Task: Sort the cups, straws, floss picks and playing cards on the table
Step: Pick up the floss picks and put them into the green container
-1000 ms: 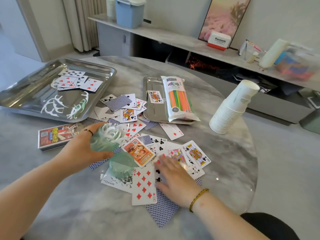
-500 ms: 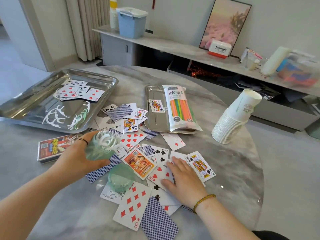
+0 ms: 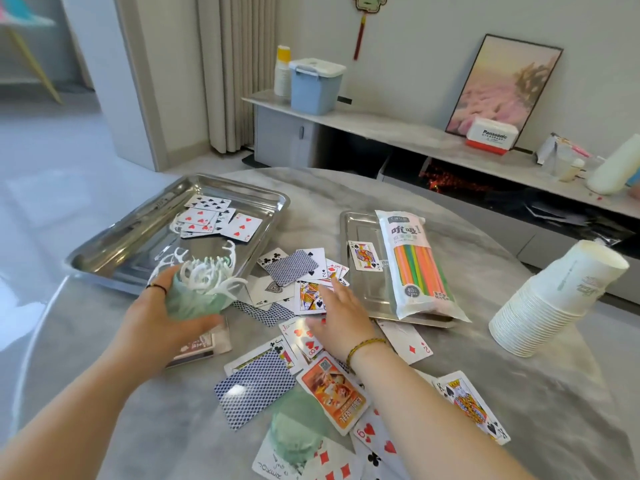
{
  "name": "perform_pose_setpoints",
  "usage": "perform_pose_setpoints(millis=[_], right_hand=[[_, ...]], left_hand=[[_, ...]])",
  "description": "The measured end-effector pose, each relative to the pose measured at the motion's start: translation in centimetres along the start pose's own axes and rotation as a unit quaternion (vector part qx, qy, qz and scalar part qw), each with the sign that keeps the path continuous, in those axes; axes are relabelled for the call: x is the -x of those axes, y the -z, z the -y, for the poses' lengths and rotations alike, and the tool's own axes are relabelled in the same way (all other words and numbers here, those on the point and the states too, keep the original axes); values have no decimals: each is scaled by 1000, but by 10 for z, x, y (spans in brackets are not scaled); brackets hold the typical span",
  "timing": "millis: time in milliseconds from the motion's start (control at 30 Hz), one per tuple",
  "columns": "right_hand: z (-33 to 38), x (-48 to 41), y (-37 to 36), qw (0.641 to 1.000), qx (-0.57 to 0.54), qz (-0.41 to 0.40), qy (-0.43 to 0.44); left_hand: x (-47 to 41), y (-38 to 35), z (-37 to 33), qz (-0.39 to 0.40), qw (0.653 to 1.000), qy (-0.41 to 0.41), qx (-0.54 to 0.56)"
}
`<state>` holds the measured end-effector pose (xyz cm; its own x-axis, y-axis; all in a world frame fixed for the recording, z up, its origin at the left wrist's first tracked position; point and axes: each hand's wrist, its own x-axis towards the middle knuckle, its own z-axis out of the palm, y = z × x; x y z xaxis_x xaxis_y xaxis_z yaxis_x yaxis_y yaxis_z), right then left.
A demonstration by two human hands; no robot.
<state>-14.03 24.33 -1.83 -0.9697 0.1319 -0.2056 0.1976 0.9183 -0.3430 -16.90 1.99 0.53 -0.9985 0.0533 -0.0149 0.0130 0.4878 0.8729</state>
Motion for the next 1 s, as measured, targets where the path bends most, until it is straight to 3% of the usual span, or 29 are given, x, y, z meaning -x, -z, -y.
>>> perform_pose_setpoints(millis=[167,500,567,667,733,833,1000], right_hand=[[16,-45,-15,998,47,17,-24],[28,-75,-31,994,17,28,108],[29,-75,-31,994,6,1,110],[40,-66,-29,986,-57,-102,117],[57,-59,-23,972,-97,-141,163],[87,-56,-27,962,-28,-82,260],[110,-59,-41,954,22,-36,298]], left_hand=[[-17,1,6,-6,1000,11,9],[-26,2,14,-4,1000,27,-12],[-28,3,14,-7,999,27,-15],[-30,9,12,-24,999,26,-1],[-32,15,13,-37,999,23,4],[-35,26,14,-61,998,21,-21],[-34,48,9,-116,992,42,32]])
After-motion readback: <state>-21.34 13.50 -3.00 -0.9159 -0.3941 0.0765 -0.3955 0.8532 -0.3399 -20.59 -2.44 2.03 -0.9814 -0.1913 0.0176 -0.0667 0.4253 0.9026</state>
